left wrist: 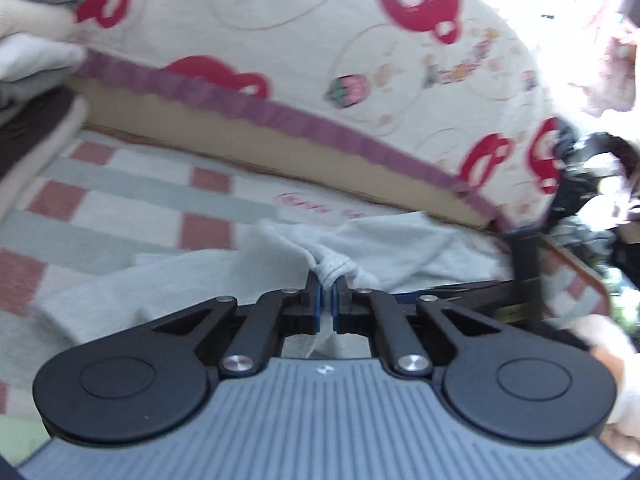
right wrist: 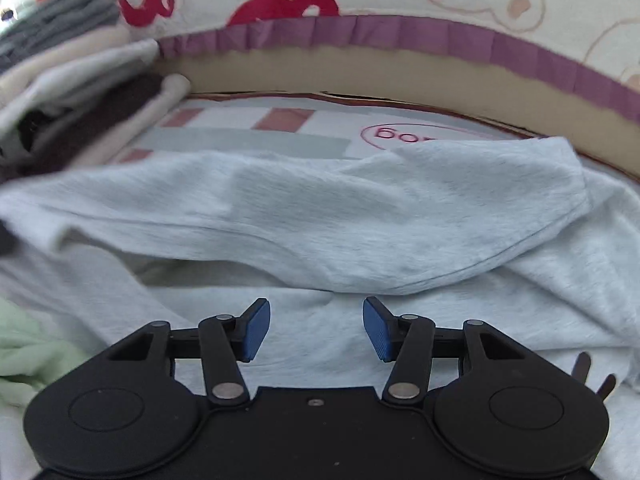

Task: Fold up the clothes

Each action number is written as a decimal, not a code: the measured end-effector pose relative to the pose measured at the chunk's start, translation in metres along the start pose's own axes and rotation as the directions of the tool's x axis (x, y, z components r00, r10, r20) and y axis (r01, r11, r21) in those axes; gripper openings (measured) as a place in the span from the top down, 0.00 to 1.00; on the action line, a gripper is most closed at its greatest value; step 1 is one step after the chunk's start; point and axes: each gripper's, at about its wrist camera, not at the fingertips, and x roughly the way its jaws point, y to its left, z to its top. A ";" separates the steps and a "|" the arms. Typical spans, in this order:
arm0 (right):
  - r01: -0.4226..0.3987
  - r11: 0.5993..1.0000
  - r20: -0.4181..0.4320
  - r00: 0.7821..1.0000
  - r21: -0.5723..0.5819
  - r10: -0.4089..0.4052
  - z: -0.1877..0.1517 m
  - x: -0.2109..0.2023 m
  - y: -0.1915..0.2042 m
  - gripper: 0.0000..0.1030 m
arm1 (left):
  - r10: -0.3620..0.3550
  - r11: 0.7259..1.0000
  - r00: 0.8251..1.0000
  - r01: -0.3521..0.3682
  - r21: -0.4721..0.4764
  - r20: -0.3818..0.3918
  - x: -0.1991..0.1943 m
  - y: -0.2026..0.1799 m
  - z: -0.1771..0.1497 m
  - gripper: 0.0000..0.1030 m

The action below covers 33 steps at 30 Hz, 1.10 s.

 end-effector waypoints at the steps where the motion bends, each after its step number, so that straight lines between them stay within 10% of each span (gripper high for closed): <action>1: -0.022 1.000 -0.003 1.000 -0.009 0.022 0.002 -0.001 0.000 0.43 | -0.016 1.000 1.000 0.016 0.018 0.017 -0.005 -0.005 0.002 0.96; 13: -0.114 0.986 0.086 0.991 0.123 0.104 0.003 -0.009 -0.009 0.34 | -0.118 0.991 0.990 0.114 0.063 0.071 -0.027 -0.022 -0.006 0.96; 21: 0.028 1.000 0.093 0.995 0.007 -0.028 0.016 0.015 0.014 0.16 | -0.126 0.989 0.990 0.120 0.091 0.065 -0.029 -0.031 -0.009 0.96; 30: 0.220 0.975 0.025 0.975 -0.004 -0.220 0.003 -0.005 -0.007 0.82 | -0.024 1.000 0.996 0.024 0.002 0.082 -0.033 -0.005 -0.014 0.96; 33: 0.267 0.963 0.053 0.962 0.028 -0.268 -0.008 -0.029 -0.017 0.82 | -0.025 1.000 0.997 0.025 0.006 0.078 -0.031 -0.005 -0.015 0.96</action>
